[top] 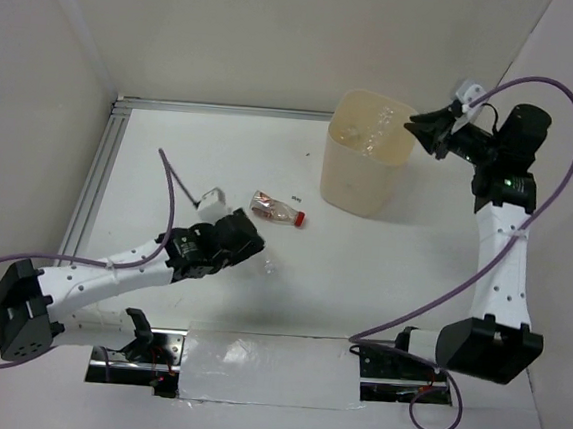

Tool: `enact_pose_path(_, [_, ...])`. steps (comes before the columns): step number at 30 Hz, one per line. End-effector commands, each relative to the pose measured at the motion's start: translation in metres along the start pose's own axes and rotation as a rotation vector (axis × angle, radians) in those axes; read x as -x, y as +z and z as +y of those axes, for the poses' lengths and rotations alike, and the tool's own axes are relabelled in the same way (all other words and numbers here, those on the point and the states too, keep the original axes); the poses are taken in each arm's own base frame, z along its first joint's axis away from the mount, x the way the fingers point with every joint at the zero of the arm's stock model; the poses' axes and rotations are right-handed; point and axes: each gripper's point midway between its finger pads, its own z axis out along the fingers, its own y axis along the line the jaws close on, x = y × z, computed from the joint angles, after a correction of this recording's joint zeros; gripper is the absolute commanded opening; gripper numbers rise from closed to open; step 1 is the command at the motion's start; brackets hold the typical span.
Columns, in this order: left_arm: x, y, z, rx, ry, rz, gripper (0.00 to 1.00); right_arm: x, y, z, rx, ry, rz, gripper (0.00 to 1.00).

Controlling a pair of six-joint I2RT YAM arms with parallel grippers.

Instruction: Put the plastic bottles in the bin

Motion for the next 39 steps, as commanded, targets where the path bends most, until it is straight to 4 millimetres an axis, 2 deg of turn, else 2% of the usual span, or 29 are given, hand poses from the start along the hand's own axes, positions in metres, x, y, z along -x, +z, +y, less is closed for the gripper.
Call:
enact_pose_path(1, [0.055,-0.056,-0.107,-0.352,0.227,-0.189,0.0,-0.011,-0.023,0.027,0.044,0.044,0.029,0.1])
enact_pose_path(2, [0.067,-0.073,-0.137,-0.447,0.259,-0.229,0.0,-0.01,-0.033,0.027,0.008,0.011,0.038,0.0])
enact_pose_path(3, [0.074,-0.084,-0.158,-0.518,0.297,-0.264,0.0,-0.029,-0.035,0.038,0.014,0.043,0.067,0.0])
enact_pose_path(4, [0.082,-0.106,-0.195,-0.669,0.307,-0.307,0.0,-0.036,-0.04,0.038,-0.01,0.031,0.091,0.0])
enact_pose_path(5, [0.101,-0.123,-0.218,-0.731,0.382,-0.388,0.0,-0.042,-0.043,0.041,-0.011,-0.008,0.109,0.0])
enact_pose_path(6, [0.102,-0.113,-0.236,-0.744,0.42,-0.407,0.0,-0.053,-0.046,0.05,-0.001,0.028,0.142,0.02])
enact_pose_path(8, [0.122,-0.115,-0.274,-0.827,0.466,-0.452,0.0,-0.066,-0.049,0.058,0.019,0.029,0.178,0.06])
enact_pose_path(9, [0.144,-0.14,-0.306,-0.908,0.445,-0.51,0.0,-0.076,-0.05,0.065,0.036,0.041,0.196,0.12])
enact_pose_path(10, [0.138,-0.113,-0.325,-0.903,0.479,-0.503,0.0,-0.086,-0.054,0.079,0.066,0.082,0.217,0.18])
enact_pose_path(11, [0.143,-0.111,-0.342,-0.937,0.487,-0.52,0.0,-0.093,-0.055,0.085,0.079,0.092,0.229,0.26])
enact_pose_path(12, [0.168,-0.134,-0.368,-0.997,0.463,-0.593,0.0,-0.097,-0.057,0.09,0.091,0.073,0.235,0.34])
enact_pose_path(13, [0.172,-0.135,-0.386,-1.033,0.448,-0.618,0.0,-0.105,-0.059,0.103,0.116,0.111,0.247,0.44])
enact_pose_path(14, [0.165,-0.096,-0.4,-1.004,0.466,-0.61,0.0,-0.111,-0.061,0.108,0.129,0.119,0.257,0.47])
enact_pose_path(15, [0.187,-0.12,-0.422,-1.045,0.433,-0.695,0.0,-0.114,-0.062,0.113,0.136,0.12,0.262,0.5])
enact_pose_path(17, [0.196,-0.105,-0.44,-1.013,0.421,-0.747,0.0,-0.131,-0.066,0.127,0.161,0.161,0.295,0.53])
enact_pose_path(19, [0.21,-0.076,-0.458,-0.923,0.427,-0.843,0.02,-0.135,-0.068,0.133,0.171,0.156,0.299,0.55])
enact_pose_path(21, [0.211,-0.052,-0.461,-0.857,0.476,-0.904,0.05,-0.138,-0.07,0.138,0.175,0.169,0.303,0.56])
enact_pose_path(22, [0.204,-0.026,-0.46,-0.802,0.553,-0.929,0.08,-0.14,-0.07,0.14,0.178,0.177,0.306,0.58])
enact_pose_path(23, [0.206,-0.01,-0.452,-0.723,0.609,-0.959,0.08,-0.138,-0.071,0.142,0.178,0.177,0.306,0.58])
enact_pose_path(24, [0.206,-0.01,-0.452,-0.723,0.609,-0.959,0.08,-0.138,-0.071,0.142,0.178,0.177,0.306,0.58])
enact_pose_path(25, [0.197,0.013,-0.442,-0.662,0.672,-0.944,0.08,-0.141,-0.071,0.144,0.18,0.185,0.309,0.58])
enact_pose_path(27, [0.197,0.022,-0.431,-0.607,0.706,-0.957,0.08,-0.145,-0.072,0.148,0.186,0.205,0.315,0.59])
enact_pose_path(28, [0.199,0.035,-0.422,-0.563,0.746,-0.966,0.08,-0.143,-0.072,0.149,0.19,0.207,0.307,0.59])
enact_pose_path(31, [0.209,0.036,-0.418,-0.525,0.777,-0.995,0.14,-0.146,-0.072,0.151,0.193,0.215,0.31,0.59])
enact_pose_path(34, [0.208,0.048,-0.412,-0.508,0.809,-0.978,0.36,-0.146,-0.071,0.15,0.189,0.217,0.308,0.75])
enact_pose_path(36, [0.204,0.057,-0.406,-0.505,0.82,-0.941,0.55,-0.145,-0.071,0.147,0.189,0.217,0.308,1.0])
enact_pose_path(37, [0.199,0.064,-0.404,-0.508,0.829,-0.919,0.62,-0.145,-0.071,0.147,0.189,0.217,0.308,1.0])
enact_pose_path(38, [0.197,0.06,-0.406,-0.532,0.823,-0.911,0.76,-0.145,-0.07,0.147,0.191,0.204,0.307,1.0])
enact_pose_path(39, [0.197,0.055,-0.408,-0.554,0.821,-0.902,0.81,-0.144,-0.071,0.144,0.184,0.194,0.312,1.0])
